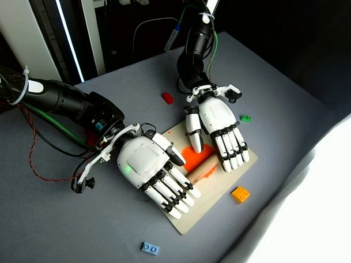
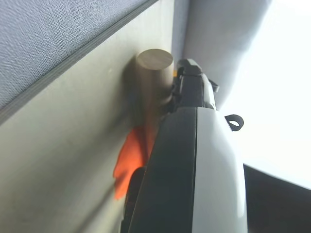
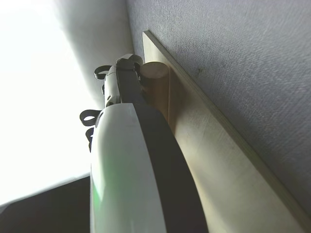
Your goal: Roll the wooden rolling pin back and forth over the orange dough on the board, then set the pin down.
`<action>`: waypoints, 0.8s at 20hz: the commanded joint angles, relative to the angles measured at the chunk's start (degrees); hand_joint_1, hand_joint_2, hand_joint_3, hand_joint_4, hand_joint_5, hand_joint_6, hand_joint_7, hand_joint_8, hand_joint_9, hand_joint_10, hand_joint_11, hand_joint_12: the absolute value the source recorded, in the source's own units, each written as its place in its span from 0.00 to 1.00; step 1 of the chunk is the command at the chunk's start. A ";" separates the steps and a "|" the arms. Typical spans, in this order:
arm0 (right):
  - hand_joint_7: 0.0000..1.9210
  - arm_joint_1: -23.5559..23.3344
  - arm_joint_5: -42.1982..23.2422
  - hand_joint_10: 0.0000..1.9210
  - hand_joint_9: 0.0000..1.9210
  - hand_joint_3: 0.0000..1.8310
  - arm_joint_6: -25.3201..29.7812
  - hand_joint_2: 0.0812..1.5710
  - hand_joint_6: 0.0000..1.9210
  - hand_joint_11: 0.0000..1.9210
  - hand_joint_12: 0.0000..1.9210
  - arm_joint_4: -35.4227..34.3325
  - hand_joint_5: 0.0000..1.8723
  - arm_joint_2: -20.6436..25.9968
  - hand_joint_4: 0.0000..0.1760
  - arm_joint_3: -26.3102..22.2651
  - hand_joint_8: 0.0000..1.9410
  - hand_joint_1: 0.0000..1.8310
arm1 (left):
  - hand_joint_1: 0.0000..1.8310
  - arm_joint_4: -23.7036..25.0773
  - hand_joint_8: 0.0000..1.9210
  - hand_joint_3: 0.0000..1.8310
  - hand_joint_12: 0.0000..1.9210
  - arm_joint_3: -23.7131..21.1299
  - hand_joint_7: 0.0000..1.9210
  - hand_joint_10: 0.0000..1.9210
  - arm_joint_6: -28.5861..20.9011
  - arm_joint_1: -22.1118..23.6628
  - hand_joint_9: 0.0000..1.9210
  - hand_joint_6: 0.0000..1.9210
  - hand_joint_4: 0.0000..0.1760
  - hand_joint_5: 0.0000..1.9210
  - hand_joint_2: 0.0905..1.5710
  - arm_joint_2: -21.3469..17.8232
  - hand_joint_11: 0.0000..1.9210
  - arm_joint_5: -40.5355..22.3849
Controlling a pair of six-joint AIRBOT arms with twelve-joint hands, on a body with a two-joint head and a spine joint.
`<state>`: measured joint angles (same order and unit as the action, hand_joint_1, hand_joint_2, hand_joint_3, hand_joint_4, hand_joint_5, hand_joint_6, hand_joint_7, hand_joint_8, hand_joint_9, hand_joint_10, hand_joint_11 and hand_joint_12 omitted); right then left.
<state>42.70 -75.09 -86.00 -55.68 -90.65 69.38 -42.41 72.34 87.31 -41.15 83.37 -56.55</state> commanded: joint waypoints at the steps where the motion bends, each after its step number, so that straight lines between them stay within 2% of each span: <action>1: 0.14 0.41 -3.75 0.00 0.10 0.05 -0.10 1.00 0.00 0.00 0.21 2.17 0.13 0.28 0.00 -0.13 0.00 0.00 | 0.00 1.43 0.00 0.03 0.13 -0.30 0.12 0.00 0.31 -0.71 0.08 0.00 0.00 0.12 1.00 -0.32 0.00 -2.10; 2: 0.13 0.54 -3.84 0.00 0.09 0.05 -0.21 1.00 0.00 0.00 0.18 2.17 0.12 0.32 0.00 -0.33 0.00 0.00 | 0.00 1.55 0.00 0.03 0.14 -0.64 0.12 0.00 0.31 -0.79 0.08 0.00 0.00 0.12 1.00 -0.58 0.00 -2.12; 5: 0.13 0.89 -3.96 0.00 0.10 0.05 -0.72 1.00 0.00 0.00 0.21 2.17 0.13 0.39 0.00 -0.76 0.00 0.00 | 0.00 1.68 0.00 0.03 0.11 -1.62 0.11 0.00 0.29 -1.14 0.08 0.00 0.00 0.11 1.00 -1.18 0.00 -2.68; 7: 0.13 1.00 -4.16 0.00 0.09 0.04 -1.02 1.00 0.00 0.00 0.21 2.16 0.12 0.40 0.00 -0.93 0.00 0.00 | 0.00 1.74 0.00 0.03 0.14 -2.11 0.12 0.00 0.27 -1.32 0.09 0.00 0.00 0.12 1.00 -1.45 0.00 -2.85; 12: 0.13 1.31 -4.61 0.00 0.10 0.04 -2.08 1.00 0.00 0.00 0.22 2.13 0.12 0.41 0.00 -1.58 0.00 0.00 | 0.00 2.03 0.00 0.03 0.13 -3.52 0.11 0.00 -0.03 -1.89 0.08 0.00 0.00 0.11 1.00 -2.18 0.00 -3.79; 16: 0.12 1.64 -5.02 0.00 0.09 0.04 -3.16 1.00 0.00 0.00 0.19 2.00 0.12 0.40 0.00 -2.57 0.00 0.00 | 0.00 2.78 0.00 0.03 0.14 -4.03 0.11 0.00 -0.68 -1.96 0.08 0.00 0.00 0.11 1.00 -2.57 0.00 -4.03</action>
<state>43.94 -77.19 -89.01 -55.72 -90.32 66.92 -41.47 68.49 86.67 -42.68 81.08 -57.91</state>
